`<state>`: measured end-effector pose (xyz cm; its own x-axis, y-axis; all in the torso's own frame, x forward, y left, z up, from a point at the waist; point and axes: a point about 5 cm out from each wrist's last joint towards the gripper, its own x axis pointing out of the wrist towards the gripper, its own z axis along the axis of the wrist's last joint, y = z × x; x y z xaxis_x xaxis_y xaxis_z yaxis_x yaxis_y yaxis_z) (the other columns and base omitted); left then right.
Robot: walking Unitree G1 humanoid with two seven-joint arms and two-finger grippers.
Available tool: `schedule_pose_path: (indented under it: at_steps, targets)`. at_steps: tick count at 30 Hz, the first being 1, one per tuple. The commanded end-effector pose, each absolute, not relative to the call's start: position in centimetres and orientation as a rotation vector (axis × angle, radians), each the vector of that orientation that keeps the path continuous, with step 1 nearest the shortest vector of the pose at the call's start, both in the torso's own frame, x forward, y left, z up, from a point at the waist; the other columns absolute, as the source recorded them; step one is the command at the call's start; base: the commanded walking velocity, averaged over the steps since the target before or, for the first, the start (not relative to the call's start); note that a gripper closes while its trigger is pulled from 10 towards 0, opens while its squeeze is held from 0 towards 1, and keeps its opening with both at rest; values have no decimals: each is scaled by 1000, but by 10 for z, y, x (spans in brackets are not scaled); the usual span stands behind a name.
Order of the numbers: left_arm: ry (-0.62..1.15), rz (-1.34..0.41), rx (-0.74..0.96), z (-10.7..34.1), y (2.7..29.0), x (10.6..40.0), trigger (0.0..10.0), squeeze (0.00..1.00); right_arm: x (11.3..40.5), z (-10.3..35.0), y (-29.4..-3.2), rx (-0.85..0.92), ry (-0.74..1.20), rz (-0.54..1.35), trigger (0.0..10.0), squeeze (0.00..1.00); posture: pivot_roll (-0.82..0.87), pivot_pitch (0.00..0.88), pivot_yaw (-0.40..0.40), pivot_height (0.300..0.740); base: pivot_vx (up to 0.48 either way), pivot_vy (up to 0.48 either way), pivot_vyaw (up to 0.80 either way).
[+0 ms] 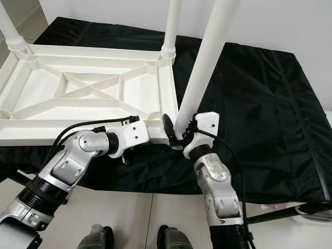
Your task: Building children table
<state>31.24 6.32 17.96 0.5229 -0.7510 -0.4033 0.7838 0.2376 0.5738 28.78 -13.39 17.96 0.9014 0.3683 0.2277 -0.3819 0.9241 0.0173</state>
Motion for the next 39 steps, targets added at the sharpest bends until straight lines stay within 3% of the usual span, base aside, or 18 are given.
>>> schedule_pose_path:
  at_steps: [1, 2, 3, 4, 13, 30, 31, 32, 39]
  targets:
    - [-40, -1022, 821, 193, 58, 311, 10000, 0, 291, 179, -142, 52, -215, 406, 10000, 518, -29, 160, -77, 740, 0, 0, 0]
    - [-39, -1022, 821, 193, 58, 311, 10000, 0, 294, 180, -147, 54, -211, 445, 10000, 86, -28, 160, -75, 740, 0, 0, 0]
    - [-39, -1022, 821, 193, 58, 311, 10000, 0, 294, 180, -147, 54, -211, 445, 10000, 86, -28, 160, -75, 740, 0, 0, 0]
    - [-39, -1021, 821, 193, 59, 311, 10000, 0, 296, 182, -151, 44, -201, 510, 10000, 0, -29, 159, -74, 740, 0, 0, 0]
    - [-41, -1022, 822, 193, 58, 311, 10000, 0, 301, 180, -171, -29, -114, 840, 10000, 0, -27, 158, -69, 740, 0, 0, 0]
    - [-43, -1026, 827, 193, 57, 311, 10000, 0, 324, 189, -182, -83, -114, 948, 10000, 0, -20, 149, -67, 740, 0, 0, 0]
    - [-42, -1025, 829, 193, 58, 311, 10000, 0, 325, 189, -181, -85, -120, 966, 3922, 0, -19, 148, -68, 740, 0, 0, 0]
    - [-41, -1025, 830, 193, 58, 311, 10000, 0, 325, 190, -181, -85, -126, 979, 0, 0, -17, 146, -68, 740, 0, 0, 0]
    - [-43, -1026, 831, 193, 58, 311, 10000, 0, 324, 190, -181, -80, -133, 1007, 0, 0, -21, 142, -67, 740, 0, 0, 0]
